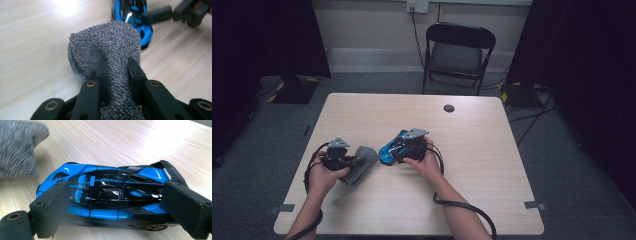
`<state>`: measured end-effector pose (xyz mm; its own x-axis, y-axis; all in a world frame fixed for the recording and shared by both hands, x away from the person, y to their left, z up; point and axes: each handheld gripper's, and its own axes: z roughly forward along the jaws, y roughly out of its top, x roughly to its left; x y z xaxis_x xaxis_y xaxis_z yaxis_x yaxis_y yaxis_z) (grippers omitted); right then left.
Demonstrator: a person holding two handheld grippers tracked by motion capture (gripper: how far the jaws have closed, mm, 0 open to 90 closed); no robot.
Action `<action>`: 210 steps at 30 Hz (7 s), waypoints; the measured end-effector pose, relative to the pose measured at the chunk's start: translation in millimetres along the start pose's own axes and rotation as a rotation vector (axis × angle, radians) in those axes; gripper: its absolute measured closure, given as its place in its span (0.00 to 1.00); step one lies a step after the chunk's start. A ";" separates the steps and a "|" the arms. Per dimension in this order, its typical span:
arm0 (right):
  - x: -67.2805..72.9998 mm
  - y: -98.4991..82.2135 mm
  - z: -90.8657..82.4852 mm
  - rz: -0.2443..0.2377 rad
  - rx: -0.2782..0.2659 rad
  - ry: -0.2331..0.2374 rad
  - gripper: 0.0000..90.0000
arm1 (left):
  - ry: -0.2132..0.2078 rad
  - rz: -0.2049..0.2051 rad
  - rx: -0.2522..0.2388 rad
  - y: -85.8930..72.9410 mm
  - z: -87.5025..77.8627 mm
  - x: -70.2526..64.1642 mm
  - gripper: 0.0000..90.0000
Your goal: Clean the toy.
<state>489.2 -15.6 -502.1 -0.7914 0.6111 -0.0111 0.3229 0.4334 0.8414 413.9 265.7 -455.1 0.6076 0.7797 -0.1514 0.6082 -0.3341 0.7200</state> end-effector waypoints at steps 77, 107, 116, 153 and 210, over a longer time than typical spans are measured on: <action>-0.1 0.0 0.0 -0.002 0.001 0.002 0.09 | 0.064 0.109 0.053 79.5 123.8 5.1 0.83; 0.0 0.0 -0.1 -0.002 0.000 0.001 0.09 | 0.060 0.063 0.054 29.5 69.9 8.4 0.83; -0.3 0.1 0.0 -0.003 0.000 0.003 0.09 | 0.063 0.019 0.034 11.2 53.8 0.9 0.83; 6.9 20.0 -21.3 -0.100 0.024 -0.002 0.18 | 0.001 0.028 0.055 -14.7 11.3 -63.6 0.79; -34.5 -72.9 -145.0 -0.032 0.120 -0.056 0.27 | -0.163 0.153 0.128 25.5 96.0 -154.5 0.64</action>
<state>417.7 -164.2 -484.7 -0.7734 0.6301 -0.0699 0.3605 0.5277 0.7692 384.6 85.9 -478.3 0.7658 0.6223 -0.1622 0.5562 -0.5142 0.6528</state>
